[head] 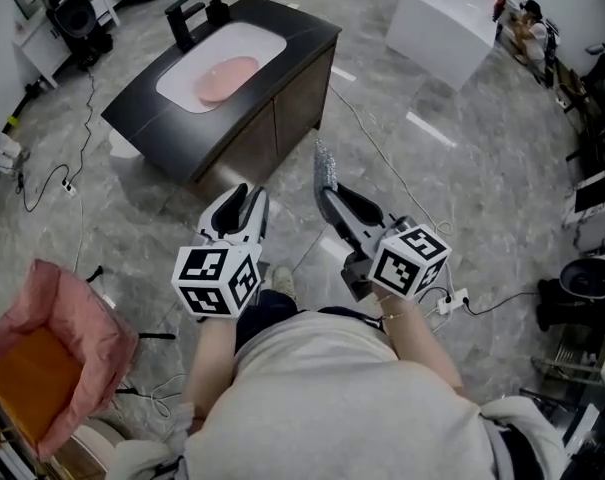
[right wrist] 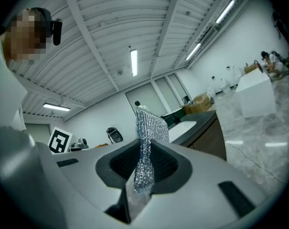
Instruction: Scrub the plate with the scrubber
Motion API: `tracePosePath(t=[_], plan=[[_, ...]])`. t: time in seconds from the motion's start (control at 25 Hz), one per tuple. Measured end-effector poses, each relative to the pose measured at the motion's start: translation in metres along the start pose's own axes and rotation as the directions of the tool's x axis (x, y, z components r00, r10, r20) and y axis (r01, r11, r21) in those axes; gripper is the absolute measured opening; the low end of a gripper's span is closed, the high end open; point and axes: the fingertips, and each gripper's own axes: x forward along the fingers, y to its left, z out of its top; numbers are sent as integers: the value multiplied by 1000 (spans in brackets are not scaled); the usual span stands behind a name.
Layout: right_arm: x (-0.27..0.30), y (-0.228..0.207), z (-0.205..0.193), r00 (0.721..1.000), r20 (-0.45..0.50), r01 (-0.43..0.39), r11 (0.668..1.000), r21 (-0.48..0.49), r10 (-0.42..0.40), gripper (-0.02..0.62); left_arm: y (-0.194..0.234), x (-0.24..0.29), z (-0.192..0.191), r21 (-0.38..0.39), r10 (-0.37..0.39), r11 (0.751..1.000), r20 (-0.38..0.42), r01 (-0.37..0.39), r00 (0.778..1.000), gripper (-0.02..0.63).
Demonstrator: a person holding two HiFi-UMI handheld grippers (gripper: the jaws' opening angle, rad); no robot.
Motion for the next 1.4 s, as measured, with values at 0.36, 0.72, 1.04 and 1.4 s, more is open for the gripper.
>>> tracePosePath(t=[0.36,0.72,1.04,1.4], plan=[[71,-23,28,999,26,31,1000,2,-31,77,48,58,24,-4,-53,999,-32,53,998,117],[106,-48,31,998,-26,61,998,0,-61,77,80,88,21,-49,-44,998,-62,41,997,117],[152,-84,51,999,-23,25,1000,7,-25,77,110,128,30,-61,-3,998,-59,-1,998,117],[217,-134,79,993,-101,-57,998,19,59,77,136,204,53,-69,63,995,-50,-66,997,117]])
